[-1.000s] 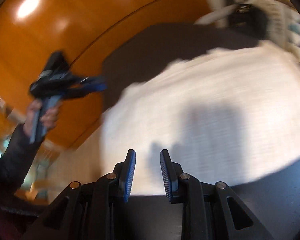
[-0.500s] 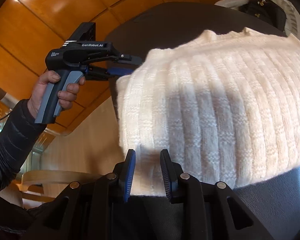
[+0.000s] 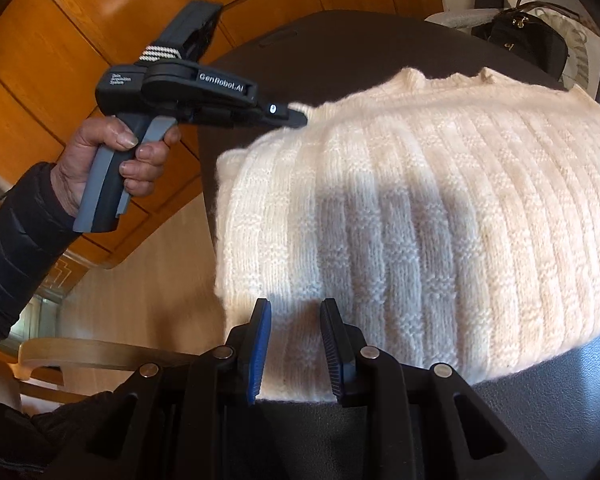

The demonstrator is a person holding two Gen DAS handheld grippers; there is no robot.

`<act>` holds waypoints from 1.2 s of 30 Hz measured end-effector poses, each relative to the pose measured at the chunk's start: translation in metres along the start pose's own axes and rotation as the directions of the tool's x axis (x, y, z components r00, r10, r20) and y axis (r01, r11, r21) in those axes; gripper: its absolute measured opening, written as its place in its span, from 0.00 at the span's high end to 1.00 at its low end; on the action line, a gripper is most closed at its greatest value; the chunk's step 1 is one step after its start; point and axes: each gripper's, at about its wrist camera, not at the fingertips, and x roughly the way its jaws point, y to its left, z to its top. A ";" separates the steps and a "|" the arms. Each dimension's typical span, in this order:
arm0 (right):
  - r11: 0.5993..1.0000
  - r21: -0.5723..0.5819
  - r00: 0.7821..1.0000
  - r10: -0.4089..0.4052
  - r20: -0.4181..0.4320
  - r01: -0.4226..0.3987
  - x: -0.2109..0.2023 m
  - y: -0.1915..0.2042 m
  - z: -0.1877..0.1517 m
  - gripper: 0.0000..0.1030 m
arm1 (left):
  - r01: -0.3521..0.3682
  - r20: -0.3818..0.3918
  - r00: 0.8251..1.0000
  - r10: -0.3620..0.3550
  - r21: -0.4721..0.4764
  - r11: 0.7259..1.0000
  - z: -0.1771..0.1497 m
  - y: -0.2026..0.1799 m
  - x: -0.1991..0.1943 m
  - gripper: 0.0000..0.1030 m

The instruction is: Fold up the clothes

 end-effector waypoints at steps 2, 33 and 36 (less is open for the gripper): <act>1.000 0.001 1.000 -0.003 -0.004 0.003 -0.001 -0.001 -0.003 0.75 | -0.008 0.068 0.998 0.006 0.019 1.000 0.001 -0.006 -0.015 0.93; 0.988 -0.033 0.988 0.146 -0.053 -0.148 0.010 0.037 -0.039 0.78 | -0.055 0.042 0.998 0.054 0.032 0.998 -0.073 -0.057 -0.020 0.74; 0.996 -0.034 0.996 0.089 0.025 -0.088 -0.007 0.032 -0.033 0.77 | -0.020 0.061 0.998 0.021 -0.006 1.000 -0.073 -0.051 -0.030 0.74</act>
